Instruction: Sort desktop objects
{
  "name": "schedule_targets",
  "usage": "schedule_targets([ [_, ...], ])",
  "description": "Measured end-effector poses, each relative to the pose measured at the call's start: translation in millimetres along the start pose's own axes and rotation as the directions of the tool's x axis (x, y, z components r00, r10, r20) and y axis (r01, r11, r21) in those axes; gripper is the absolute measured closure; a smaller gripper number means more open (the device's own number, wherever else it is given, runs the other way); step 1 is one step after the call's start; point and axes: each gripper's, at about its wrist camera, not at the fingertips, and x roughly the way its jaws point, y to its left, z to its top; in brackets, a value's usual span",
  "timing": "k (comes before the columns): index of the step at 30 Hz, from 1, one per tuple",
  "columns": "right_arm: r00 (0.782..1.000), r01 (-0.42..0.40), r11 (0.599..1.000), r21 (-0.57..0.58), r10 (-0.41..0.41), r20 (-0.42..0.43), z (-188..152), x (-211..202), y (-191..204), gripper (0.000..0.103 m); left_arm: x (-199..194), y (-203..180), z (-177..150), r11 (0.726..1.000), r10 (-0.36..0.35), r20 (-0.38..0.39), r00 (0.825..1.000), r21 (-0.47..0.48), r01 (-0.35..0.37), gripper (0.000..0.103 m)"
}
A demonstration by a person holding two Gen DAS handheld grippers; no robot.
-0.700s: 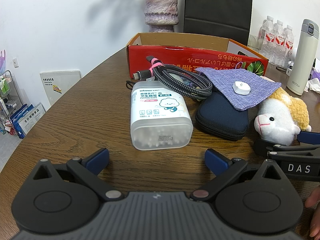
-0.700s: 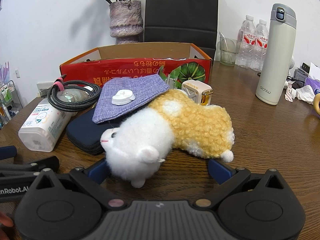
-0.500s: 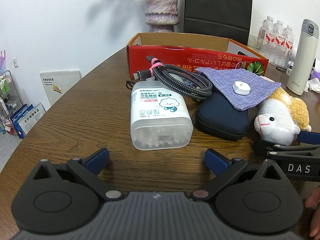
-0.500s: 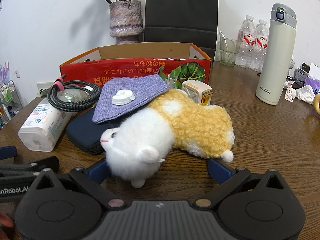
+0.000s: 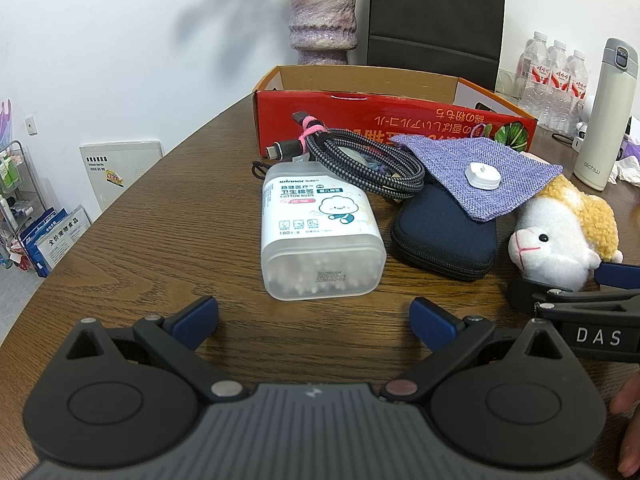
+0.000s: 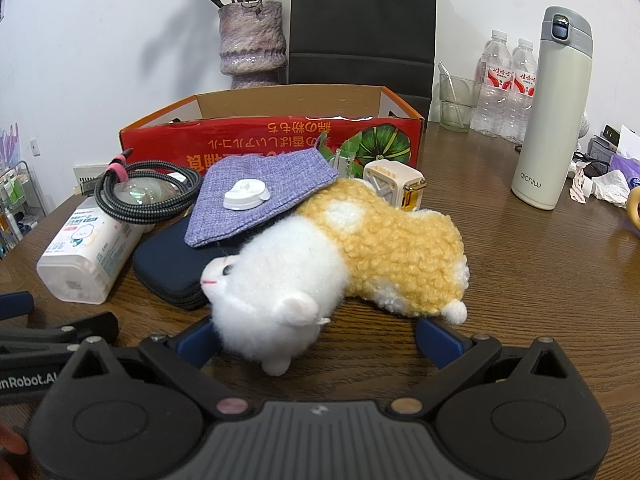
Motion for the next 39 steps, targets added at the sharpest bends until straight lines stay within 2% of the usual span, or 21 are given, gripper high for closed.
schedule_targets([
  [9, 1.0, 0.0, 1.0, 0.0, 0.0, -0.001, -0.3, 0.8, -1.6, 0.0, 1.2, -0.2, 0.0, 1.0, 0.0, 0.0, 1.0, 0.0, 0.0, 0.0],
  [13, 1.0, -0.027, 0.999, -0.026, 0.027, -0.002, -6.6, -8.2, -2.5, 0.0, 0.6, -0.1, -0.7, 1.0, -0.002, 0.0, 1.0, 0.001, 0.002, 0.0],
  [15, 0.999, -0.041, 0.998, -0.037, 0.041, -0.001, -14.6, -15.9, -7.3, 0.0, -9.3, -1.8, -7.2, 1.0, 0.002, 0.005, 1.0, 0.008, -0.002, 0.0],
  [17, 0.999, -0.053, 0.998, -0.046, 0.053, -0.001, -22.3, -24.7, -9.9, 0.0, -18.4, -6.8, -14.6, 0.999, -0.027, 0.011, 1.0, 0.032, 0.026, 0.0],
  [19, 0.998, -0.056, 0.997, -0.048, 0.056, -0.001, -29.7, -33.4, -14.0, 0.0, -31.7, -9.8, -20.9, 0.995, -0.082, 0.056, 0.995, 0.054, 0.079, 0.0],
  [21, 0.998, -0.06, 0.997, -0.045, 0.06, 0.005, -33.8, -40.6, -18.2, 0.0, -43.3, -8.1, -21.4, 0.992, -0.117, 0.133, 0.984, 0.067, 0.109, 0.0],
  [24, 0.993, -0.083, 0.997, -0.007, 0.083, 0.082, -31.4, -53.7, -27.3, 0.0, -45.8, 1.9, -8.8, 0.991, -0.128, 0.215, 0.968, 0.057, 0.119, 0.0],
  [27, 0.977, -0.123, 0.992, 0.02, 0.117, 0.181, -16.8, -63.6, -33.4, 0.001, -31.5, 8.6, 12.6, 0.994, -0.107, 0.188, 0.976, 0.031, 0.103, 0.0],
  [30, 0.946, -0.165, 0.986, -0.028, 0.166, 0.277, 3.7, -63.5, -31.4, 0.01, -13.6, 4.8, 29.9, 0.994, -0.088, 0.14, 0.986, 0.069, 0.079, 0.001],
  [31, 0.943, -0.169, 0.984, -0.055, 0.178, 0.28, 11.3, -59.9, -28.9, 0.018, -6.8, 4.2, 33.8, 0.995, -0.085, 0.13, 0.988, 0.066, 0.077, 0.002],
  [32, 0.944, -0.173, 0.981, -0.088, 0.191, 0.27, 20.0, -52.8, -23.9, 0.026, -3.5, 4.8, 35.0, 0.995, -0.09, 0.122, 0.988, 0.06, 0.083, 0.004],
  [34, 0.938, -0.197, 0.969, -0.148, 0.231, 0.258, 36.3, -38.4, -13.7, 0.035, 7.3, 8.1, 39.7, 0.994, -0.107, 0.104, 0.989, 0.039, 0.104, 0.007],
  [35, 0.933, -0.211, 0.961, -0.179, 0.252, 0.255, 41.5, -31.5, -7.9, 0.036, 11.8, 11.1, 41.1, 0.993, -0.114, 0.093, 0.989, 0.026, 0.112, 0.009],
  [37, 0.937, -0.214, 0.948, -0.235, 0.267, 0.224, 51.9, -15.5, 4.6, 0.037, 16.9, 15.3, 44.0, 0.992, -0.127, 0.078, 0.989, 0.009, 0.127, 0.013],
  [39, 0.947, -0.198, 0.943, -0.269, 0.255, 0.197, 58.8, 0.5, 15.5, 0.045, 20.7, 15.3, 45.5, 0.991, -0.135, 0.066, 0.989, 0.013, 0.134, 0.023],
])
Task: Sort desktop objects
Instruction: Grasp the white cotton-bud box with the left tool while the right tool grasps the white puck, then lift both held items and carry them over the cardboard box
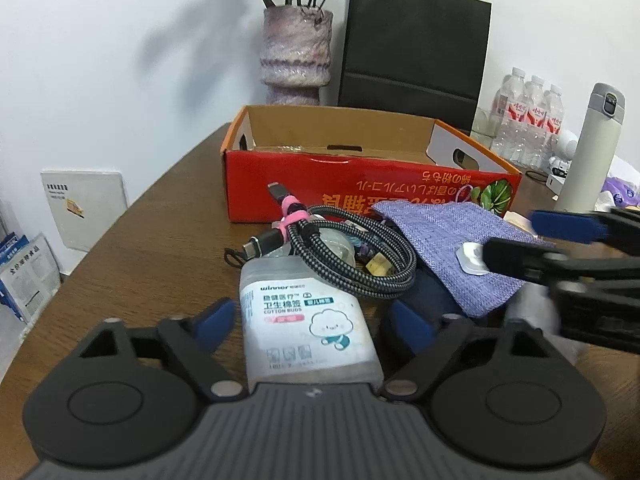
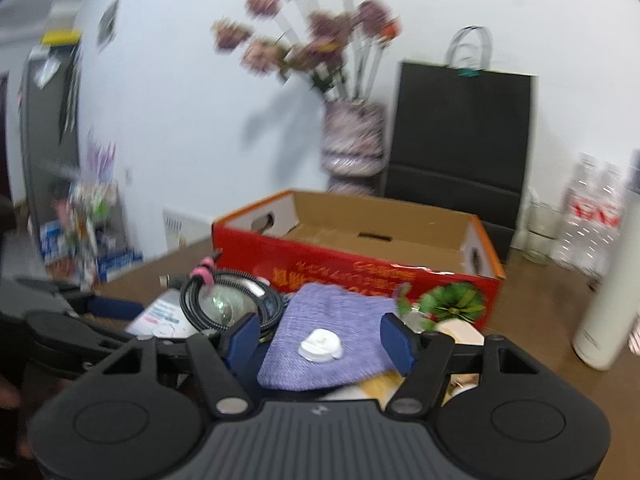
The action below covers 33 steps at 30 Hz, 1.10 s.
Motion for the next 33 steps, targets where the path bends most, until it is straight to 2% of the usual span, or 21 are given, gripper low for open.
schedule_targets([
  [2, 0.999, 0.007, 1.0, 0.002, -0.007, -0.047, -0.8, 16.4, 1.9, 0.058, 3.7, 1.2, 0.7, 1.0, 0.006, -0.007, 1.0, 0.004, -0.006, 0.035],
  [3, 0.998, 0.011, 1.0, 0.003, -0.011, -0.066, -2.8, 22.6, 3.0, 0.061, 4.7, 2.5, 0.8, 1.0, 0.002, -0.007, 1.0, 0.0, -0.002, 0.035],
  [4, 0.996, 0.021, 1.0, 0.007, -0.02, -0.085, -6.2, 27.9, 4.2, 0.07, 4.5, 4.3, 0.1, 1.0, -0.004, -0.005, 1.0, -0.01, 0.004, 0.035],
  [6, 0.997, 0.022, 1.0, 0.021, -0.02, -0.077, -10.3, 28.9, 5.2, 0.075, 2.5, 5.4, -1.7, 1.0, -0.006, -0.003, 1.0, -0.015, 0.006, 0.035],
  [8, 0.997, 0.015, 1.0, 0.024, -0.013, -0.072, -9.6, 26.9, 6.2, 0.076, -1.6, 3.6, -3.1, 1.0, -0.004, -0.002, 1.0, -0.012, 0.004, 0.036],
  [11, 1.0, -0.007, 0.999, 0.047, 0.008, -0.02, -11.6, 13.8, 5.7, 0.076, -16.3, -0.2, -10.6, 1.0, -0.002, 0.015, 1.0, -0.009, 0.002, 0.036],
  [14, 0.997, 0.0, 0.999, 0.048, -0.004, 0.072, -13.7, -12.0, 10.1, 0.076, -40.1, -4.6, -21.8, 1.0, 0.011, 0.051, 0.999, -0.004, -0.011, 0.036],
  [19, 0.974, 0.017, 0.996, 0.091, -0.037, 0.223, -32.6, -71.4, 13.4, 0.076, -90.3, -15.9, -40.6, 1.0, 0.021, 0.123, 0.992, 0.002, -0.021, 0.036],
  [22, 0.944, -0.01, 0.992, 0.123, -0.032, 0.33, -49.8, -107.5, 11.0, 0.076, -123.1, -31.7, -48.1, 0.999, -0.001, 0.247, 0.969, 0.036, -0.008, 0.036],
  [25, 0.919, 0.037, 0.991, 0.125, -0.083, 0.386, -58.9, -131.6, 12.9, 0.076, -140.7, -50.7, -48.0, 0.998, -0.019, 0.324, 0.946, 0.055, 0.002, 0.036],
  [29, 0.89, 0.091, 0.989, 0.121, -0.135, 0.435, -56.1, -153.9, 9.0, 0.076, -155.6, -63.1, -35.5, 0.999, -0.035, 0.392, 0.919, 0.041, 0.021, 0.036],
  [33, 0.865, 0.106, 0.985, 0.133, -0.158, 0.476, -39.4, -165.2, 1.7, 0.076, -164.1, -68.6, -8.9, 0.998, -0.053, 0.45, 0.892, 0.048, 0.035, 0.036],
])
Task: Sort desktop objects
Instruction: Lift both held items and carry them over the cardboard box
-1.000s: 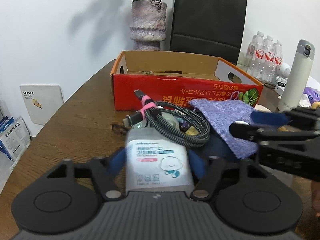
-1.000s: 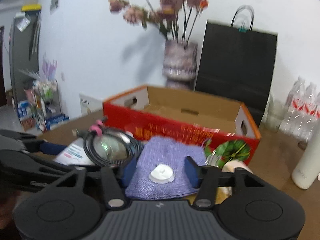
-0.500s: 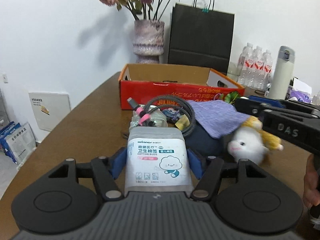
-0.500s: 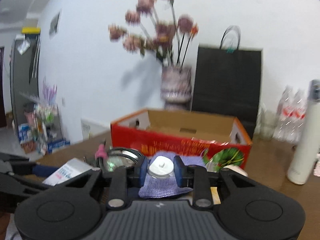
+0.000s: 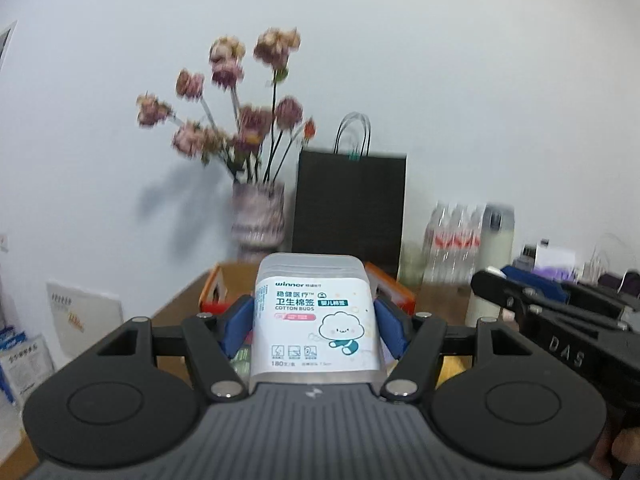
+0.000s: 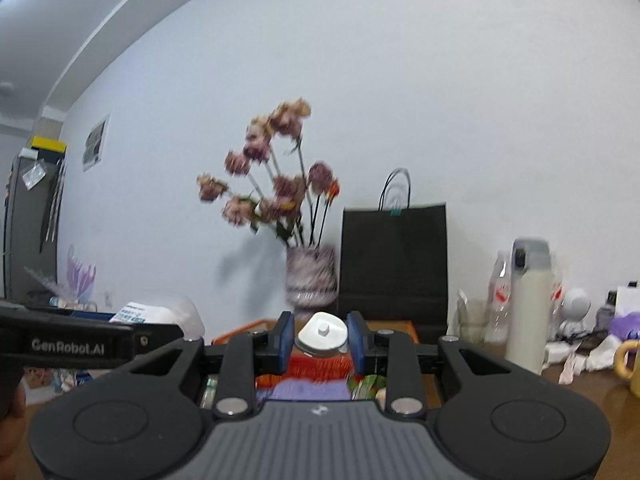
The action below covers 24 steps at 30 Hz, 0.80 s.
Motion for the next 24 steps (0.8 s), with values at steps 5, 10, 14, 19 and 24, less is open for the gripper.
schedule_targets([
  [5, 0.997, -0.007, 1.0, -0.004, 0.008, 0.076, 38.0, 29.3, -2.2, 0.076, 15.6, -6.2, 47.5, 1.0, 0.001, 0.125, 0.992, 0.007, -0.002, 0.036],
  [10, 0.995, 0.023, 0.999, -0.023, -0.02, 0.101, 78.2, 67.4, -6.1, 0.076, 47.6, -0.5, 88.6, 0.999, 0.034, 0.156, 0.987, -0.001, -0.035, 0.036],
  [14, 0.995, 0.037, 0.999, -0.019, -0.035, 0.096, 110.3, 99.4, -16.6, 0.076, 67.7, 12.5, 116.9, 0.999, 0.051, 0.18, 0.982, -0.018, -0.049, 0.036],
  [19, 0.999, 0.039, 0.999, 0.01, -0.039, 0.035, 139.9, 144.6, -31.3, 0.076, 97.0, 25.6, 150.0, 0.998, 0.053, 0.146, 0.988, -0.04, -0.048, 0.036],
  [24, 0.99, 0.007, 0.998, 0.063, 0.001, -0.14, 169.8, 202.8, -46.0, 0.076, 136.1, 33.6, 188.6, 1.0, -0.003, 0.055, 0.998, -0.026, 0.005, 0.036],
])
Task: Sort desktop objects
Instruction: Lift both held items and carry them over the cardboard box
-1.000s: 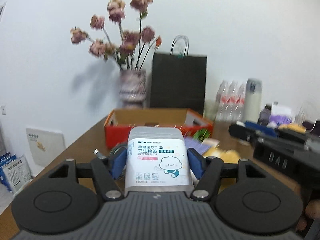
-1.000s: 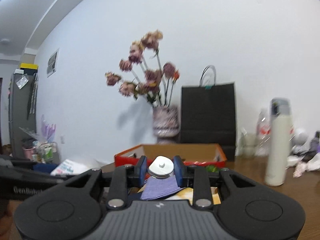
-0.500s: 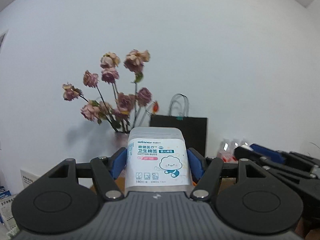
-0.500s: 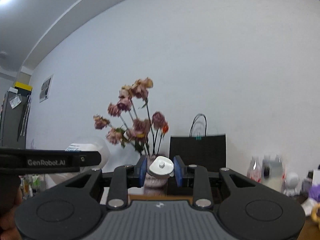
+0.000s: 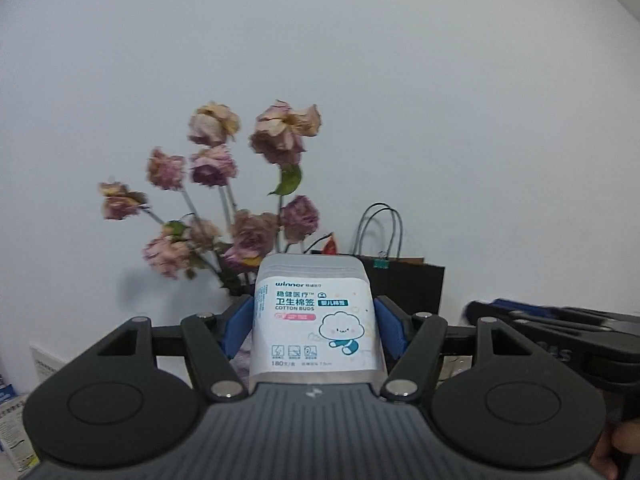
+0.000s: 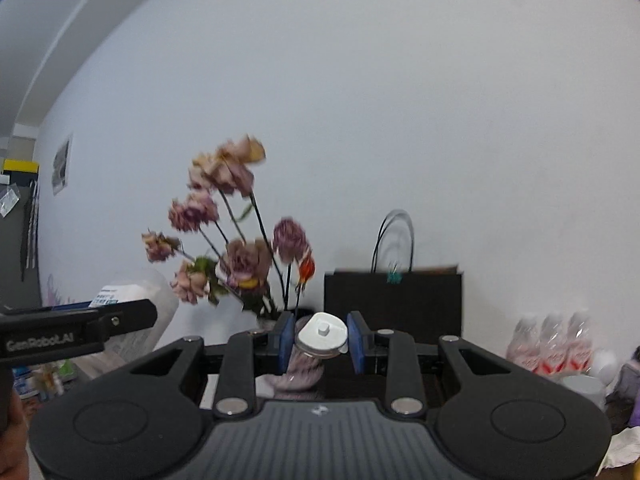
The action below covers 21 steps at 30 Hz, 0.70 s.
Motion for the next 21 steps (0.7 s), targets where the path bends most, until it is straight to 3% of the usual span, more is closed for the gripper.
schedule_targets([
  [4, 0.991, -0.004, 0.998, -0.06, -0.004, -0.136, 29.3, 45.3, -4.7, 0.076, 42.6, 3.0, 24.2, 0.999, 0.0, -0.086, 0.996, 0.052, 0.004, 0.036],
  [7, 0.961, -0.032, 0.998, -0.053, 0.016, -0.277, 43.9, 85.0, -14.3, 0.076, 86.5, 11.3, 28.9, 0.999, -0.017, -0.235, 0.972, 0.023, 0.023, 0.036],
  [9, 0.923, -0.052, 0.998, -0.025, 0.038, -0.382, 46.4, 113.8, -23.7, 0.076, 121.7, 18.7, 22.9, 1.0, -0.01, -0.355, 0.935, 0.004, 0.012, 0.036],
  [11, 0.884, -0.052, 0.999, 0.001, 0.047, -0.466, 41.0, 136.7, -32.2, 0.076, 152.7, 27.0, 10.2, 1.0, 0.008, -0.463, 0.887, -0.012, -0.015, 0.036],
  [14, 0.811, -0.036, 0.998, 0.044, 0.055, -0.583, 28.8, 174.4, -42.9, 0.076, 192.9, 37.0, -11.9, 1.0, 0.015, -0.593, 0.805, -0.012, -0.028, 0.036],
  [15, 0.786, -0.029, 0.998, 0.049, 0.053, -0.616, 22.8, 186.3, -45.0, 0.076, 206.2, 42.5, -21.3, 0.999, 0.0, -0.64, 0.769, -0.033, -0.028, 0.036],
  [17, 0.731, -0.011, 0.999, 0.052, 0.043, -0.681, 7.6, 209.0, -47.2, 0.076, 227.6, 52.5, -37.8, 0.997, -0.01, -0.703, 0.711, -0.062, -0.047, 0.036],
  [18, 0.698, -0.004, 0.999, 0.05, 0.039, -0.715, -3.7, 222.0, -47.5, 0.076, 236.3, 55.2, -47.1, 0.997, -0.002, -0.724, 0.69, -0.054, -0.054, 0.036],
  [21, 0.627, 0.03, 0.999, 0.026, 0.002, -0.779, -34.0, 250.6, -47.1, 0.076, 257.5, 59.4, -70.9, 0.997, 0.041, -0.769, 0.638, -0.015, -0.082, 0.036],
])
